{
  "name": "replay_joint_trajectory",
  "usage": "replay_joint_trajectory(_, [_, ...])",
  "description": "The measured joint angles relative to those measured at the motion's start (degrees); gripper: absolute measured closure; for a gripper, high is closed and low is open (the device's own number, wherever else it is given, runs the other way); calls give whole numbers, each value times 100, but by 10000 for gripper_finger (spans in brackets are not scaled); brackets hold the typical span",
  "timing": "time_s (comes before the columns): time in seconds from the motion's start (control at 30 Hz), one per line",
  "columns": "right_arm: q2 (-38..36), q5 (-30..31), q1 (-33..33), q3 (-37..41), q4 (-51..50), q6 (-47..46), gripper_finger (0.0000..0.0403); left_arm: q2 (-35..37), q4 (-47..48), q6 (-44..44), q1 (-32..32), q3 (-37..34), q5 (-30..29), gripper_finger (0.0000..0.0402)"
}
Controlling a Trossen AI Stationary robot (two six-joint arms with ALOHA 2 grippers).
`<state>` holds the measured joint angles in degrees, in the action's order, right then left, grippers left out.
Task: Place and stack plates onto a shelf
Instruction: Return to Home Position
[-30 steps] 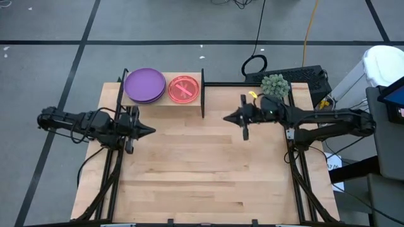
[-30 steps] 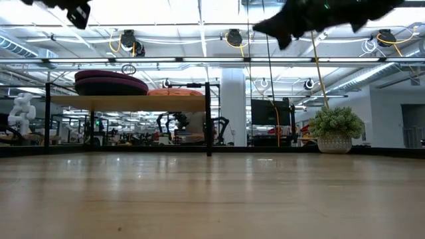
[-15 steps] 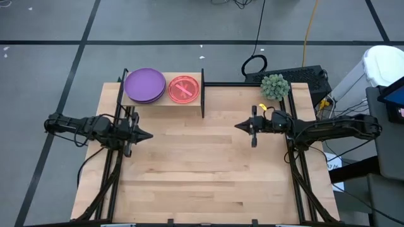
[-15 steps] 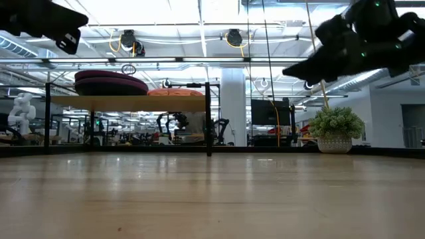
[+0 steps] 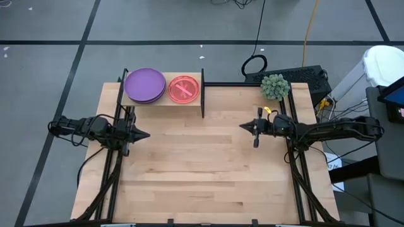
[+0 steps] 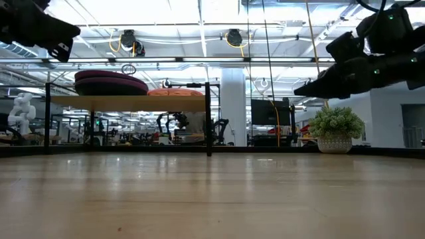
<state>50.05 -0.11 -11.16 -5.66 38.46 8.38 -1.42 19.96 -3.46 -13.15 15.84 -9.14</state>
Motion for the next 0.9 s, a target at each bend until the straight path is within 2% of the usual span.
replay_joint_trajectory(0.23, [-255,-146,0,395,377,-169,403,123,160,130,0,0,-5,401])
replay_joint_trajectory(0.47, [-399,-162,0,462,312,-175,403,123,42,122,0,-17,6,401])
replay_joint_trajectory(0.67, [-399,-337,0,470,333,-176,403,123,-1219,42,0,-669,229,401])
replay_joint_trajectory(0.9, [-399,-1069,2,477,327,-389,403,122,-2385,-92,0,-1536,327,401])
